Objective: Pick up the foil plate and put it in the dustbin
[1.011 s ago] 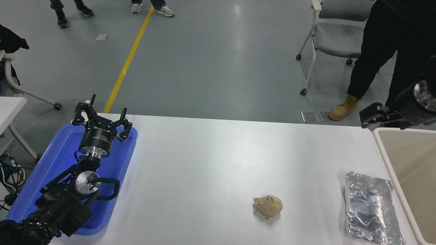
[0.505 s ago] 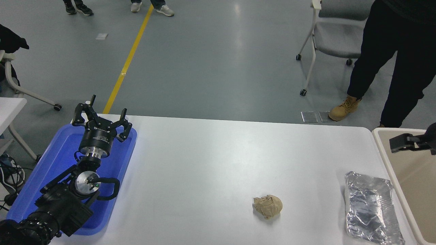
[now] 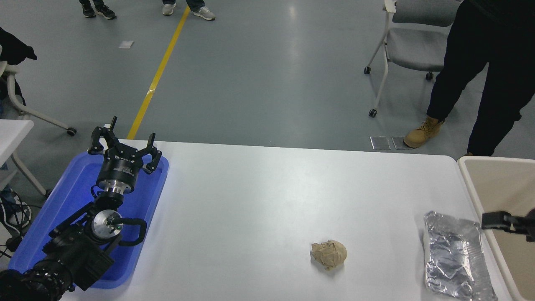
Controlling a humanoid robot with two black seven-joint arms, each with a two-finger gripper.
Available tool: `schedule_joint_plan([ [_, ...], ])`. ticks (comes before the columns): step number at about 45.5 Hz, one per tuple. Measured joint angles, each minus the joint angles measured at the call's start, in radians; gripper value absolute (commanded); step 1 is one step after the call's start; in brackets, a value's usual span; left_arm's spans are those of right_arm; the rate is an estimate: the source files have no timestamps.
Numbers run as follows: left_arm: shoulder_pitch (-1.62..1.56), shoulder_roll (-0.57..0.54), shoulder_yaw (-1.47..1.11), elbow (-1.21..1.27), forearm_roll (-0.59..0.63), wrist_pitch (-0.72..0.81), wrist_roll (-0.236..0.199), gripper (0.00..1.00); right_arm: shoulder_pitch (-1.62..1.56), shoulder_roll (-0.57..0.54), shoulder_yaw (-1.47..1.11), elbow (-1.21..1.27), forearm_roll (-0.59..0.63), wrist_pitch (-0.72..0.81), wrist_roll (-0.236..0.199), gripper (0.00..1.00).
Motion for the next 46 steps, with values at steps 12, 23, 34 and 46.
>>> schedule_joint_plan([
  [12, 0.000, 0.000, 0.000, 0.000, 0.000, 0.000, 0.000, 1.00, -0.145, -0.001, 0.116, -0.073, -0.001, -0.010, 0.002, 1.00],
  [23, 0.000, 0.000, 0.000, 0.000, 0.000, 0.000, 0.000, 1.00, -0.214, 0.022, 0.168, -0.107, -0.002, -0.023, 0.003, 1.00],
  [34, 0.000, 0.000, 0.000, 0.000, 0.000, 0.000, 0.000, 1.00, -0.238, 0.040, 0.192, -0.119, -0.002, -0.027, 0.004, 1.00],
  [46, 0.000, 0.000, 0.000, 0.000, 0.000, 0.000, 0.000, 1.00, -0.257, 0.069, 0.201, -0.134, -0.006, -0.031, 0.004, 1.00],
])
